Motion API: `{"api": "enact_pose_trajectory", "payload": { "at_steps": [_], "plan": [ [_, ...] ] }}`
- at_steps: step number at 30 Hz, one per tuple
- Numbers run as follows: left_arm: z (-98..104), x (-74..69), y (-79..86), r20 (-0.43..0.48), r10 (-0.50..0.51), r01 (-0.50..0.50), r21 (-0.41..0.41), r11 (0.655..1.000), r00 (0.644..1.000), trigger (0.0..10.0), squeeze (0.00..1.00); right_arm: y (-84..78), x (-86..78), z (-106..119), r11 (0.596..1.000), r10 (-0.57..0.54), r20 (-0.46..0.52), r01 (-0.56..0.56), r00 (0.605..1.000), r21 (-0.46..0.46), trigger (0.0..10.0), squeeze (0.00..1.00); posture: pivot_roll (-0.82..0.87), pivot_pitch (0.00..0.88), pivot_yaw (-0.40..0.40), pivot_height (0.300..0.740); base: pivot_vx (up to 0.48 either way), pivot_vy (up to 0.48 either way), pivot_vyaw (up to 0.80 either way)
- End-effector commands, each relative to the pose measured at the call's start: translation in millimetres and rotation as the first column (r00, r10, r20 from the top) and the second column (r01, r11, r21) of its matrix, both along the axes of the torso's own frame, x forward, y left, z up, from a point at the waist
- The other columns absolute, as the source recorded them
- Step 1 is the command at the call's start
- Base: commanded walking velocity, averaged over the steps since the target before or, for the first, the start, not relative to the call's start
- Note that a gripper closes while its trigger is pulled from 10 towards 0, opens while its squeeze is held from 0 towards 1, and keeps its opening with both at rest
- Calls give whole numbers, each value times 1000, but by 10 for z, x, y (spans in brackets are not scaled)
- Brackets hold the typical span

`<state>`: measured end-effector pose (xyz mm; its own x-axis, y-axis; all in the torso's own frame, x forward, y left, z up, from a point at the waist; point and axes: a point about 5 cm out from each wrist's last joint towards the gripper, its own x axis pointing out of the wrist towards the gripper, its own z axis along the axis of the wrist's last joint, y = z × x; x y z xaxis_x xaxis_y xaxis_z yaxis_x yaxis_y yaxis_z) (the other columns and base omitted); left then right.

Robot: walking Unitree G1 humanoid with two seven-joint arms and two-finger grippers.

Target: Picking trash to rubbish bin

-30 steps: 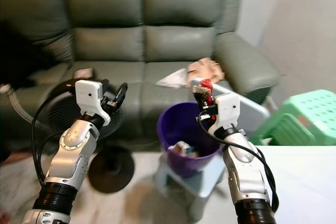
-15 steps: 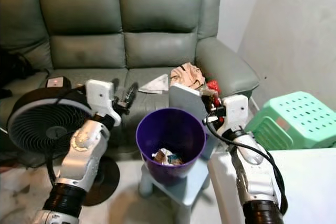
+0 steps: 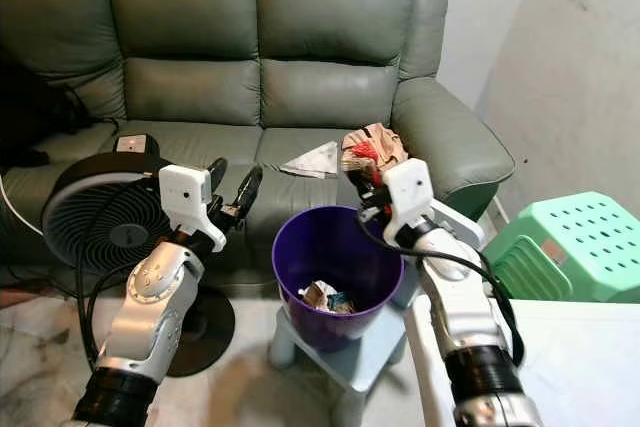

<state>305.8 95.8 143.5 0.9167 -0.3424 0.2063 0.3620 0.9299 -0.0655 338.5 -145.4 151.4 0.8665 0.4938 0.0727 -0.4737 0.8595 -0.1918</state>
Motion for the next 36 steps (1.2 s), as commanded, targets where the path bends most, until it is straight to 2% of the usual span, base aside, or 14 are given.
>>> {"api": "enact_pose_trajectory", "payload": {
  "at_steps": [1,5,8,9,12,14,18,19,21,28,29,30,33,36],
  "plan": [
    [48,-34,-44,15,-19,19,-3,1000,1000,10000,0,13,40,6,1000,-6,-18,6,1000,-10,10000,0,165,59,-95,740,0,0,0],
    [-30,-209,-173,-12,-43,43,-33,999,999,10000,0,149,128,13,998,31,-40,-33,999,-48,10000,0,182,106,-128,740,0,0,0],
    [-160,-428,-359,-55,-79,77,-24,997,995,10000,0,252,197,25,994,70,-64,-75,996,-79,10000,0,185,145,-153,740,0,0,0],
    [-160,-428,-359,-55,-79,77,-24,997,995,10000,0,252,197,25,994,70,-64,-75,996,-79,10000,0,185,145,-153,740,0,0,0],
    [-255,-594,-496,-79,-97,100,37,994,992,10000,0,258,233,41,993,63,-73,-70,995,-98,10000,0,195,189,-181,740,0,0,0],
    [-271,-706,-551,-106,-94,93,-13,996,990,10000,0,278,257,43,992,68,-86,-77,994,-99,10000,0,197,212,-194,740,0,0,0],
    [-278,-770,-576,-117,-98,96,-25,995,988,10000,0,305,283,23,990,70,-103,-82,992,-112,10000,0,198,222,-200,740,0,0,0],
    [-273,-834,-597,-119,-99,97,-23,995,988,10000,0,334,340,-9,989,13,-124,-31,992,-146,10000,0,195,243,-207,740,0,0,0],
    [-264,-871,-601,-119,-101,99,-27,995,988,10000,0,361,379,-35,986,-24,-141,0,990,-169,10000,0,195,243,-207,740,0,0,0],
    [-231,-960,-679,-127,-110,109,-20,994,986,10000,0,403,391,-46,991,-11,-153,-10,988,-136,10000,0,193,263,-208,740,0,0,0],
    [-227,-965,-684,-129,-112,111,-22,994,985,10000,0,379,419,-29,987,-69,-130,49,989,-152,10000,0,193,268,-205,740,0,0,0],
    [-213,-965,-681,-126,-113,111,-19,994,986,10000,0,331,456,-30,993,-110,-180,99,977,-70,10000,1000,197,272,-204,740,0,0,0],
    [-192,-964,-674,-121,-113,112,-14,994,986,10000,0,289,496,-49,986,-134,-268,155,954,59,10000,1000,197,272,-204,740,0,0,0],
    [-168,-942,-633,-118,-98,96,-22,995,988,10000,0,288,495,-29,991,-126,-240,135,963,24,10000,1000,205,273,-204,740,0,0,0]
  ]
}}
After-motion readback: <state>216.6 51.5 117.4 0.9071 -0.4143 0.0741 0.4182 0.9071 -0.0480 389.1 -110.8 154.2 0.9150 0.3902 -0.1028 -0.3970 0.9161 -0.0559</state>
